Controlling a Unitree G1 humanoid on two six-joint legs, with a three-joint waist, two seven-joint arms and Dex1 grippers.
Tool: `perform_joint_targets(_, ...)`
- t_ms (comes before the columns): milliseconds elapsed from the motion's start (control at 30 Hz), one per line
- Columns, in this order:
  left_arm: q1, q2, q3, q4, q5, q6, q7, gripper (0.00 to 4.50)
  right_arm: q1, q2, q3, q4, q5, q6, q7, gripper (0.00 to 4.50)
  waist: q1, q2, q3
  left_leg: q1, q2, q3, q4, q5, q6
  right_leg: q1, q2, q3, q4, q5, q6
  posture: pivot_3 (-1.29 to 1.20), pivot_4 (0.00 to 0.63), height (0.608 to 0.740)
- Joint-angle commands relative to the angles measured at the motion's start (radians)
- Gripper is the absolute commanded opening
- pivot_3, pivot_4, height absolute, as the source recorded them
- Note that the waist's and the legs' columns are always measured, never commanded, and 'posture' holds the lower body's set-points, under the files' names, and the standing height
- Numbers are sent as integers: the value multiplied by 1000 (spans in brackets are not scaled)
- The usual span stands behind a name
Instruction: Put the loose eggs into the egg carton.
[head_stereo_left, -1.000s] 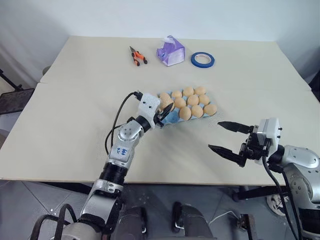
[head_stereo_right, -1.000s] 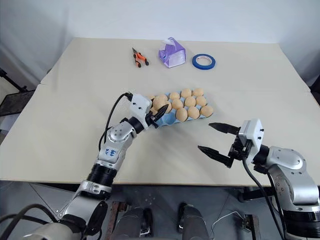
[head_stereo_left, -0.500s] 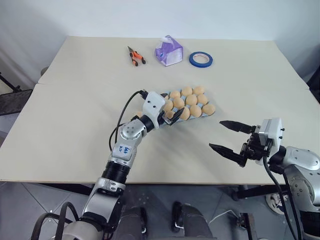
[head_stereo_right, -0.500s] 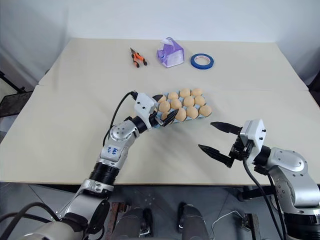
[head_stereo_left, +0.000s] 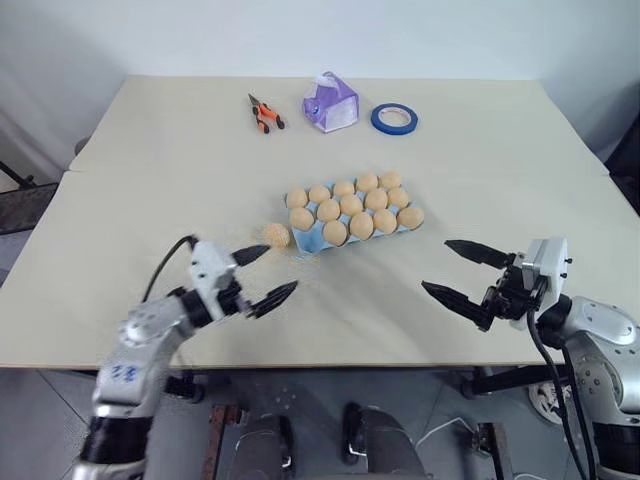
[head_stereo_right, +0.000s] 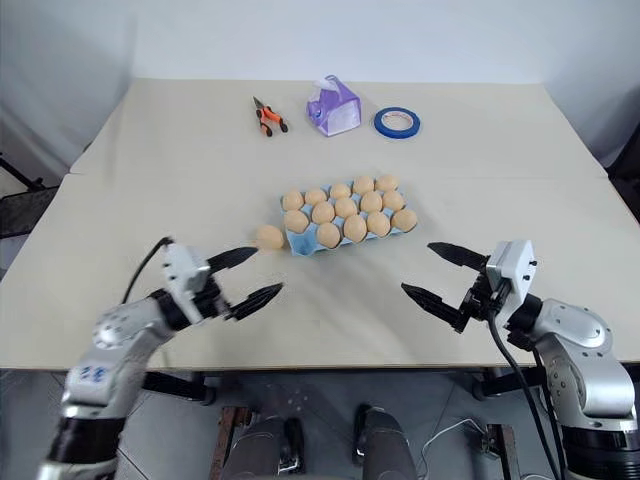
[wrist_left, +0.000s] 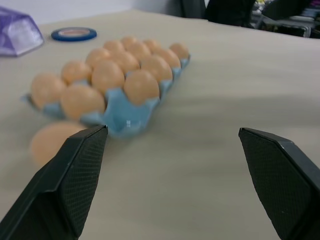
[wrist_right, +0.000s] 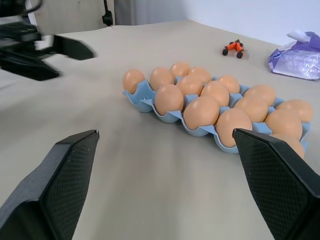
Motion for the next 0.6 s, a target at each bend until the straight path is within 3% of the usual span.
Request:
perform_joint_targets(33,43,56,109,1,-59,-18,-48,4479,0,-3,-25,-17,19,-7,-2,4500,-1,0,0,0,0,0,0,0,0,0,0,0,-1,0,0,0,150,740)
perform_joint_targets(300,126,126,241,79,-88,-39,-105,4479,-30,-17,-17,6,13,3,5,4500,-4,1,0,0,1,1,-4,-1,-2,-1,1,3,-5,0,0,0,150,740)
perform_joint_targets(433,21,123,210,152,-53,-68,-80,4479,-38,-21,-15,11,13,8,7,4500,4,1,0,0,1,1,-5,-2,-2,-2,1,2,-5,0,0,0,150,740)
perform_joint_targets(600,-219,66,80,315,19,-113,-65,4479,-29,-9,-22,-1,13,-3,-7,4500,17,1,0,0,0,1,-5,-1,-2,-1,1,2,-5,1,1,0,150,740)
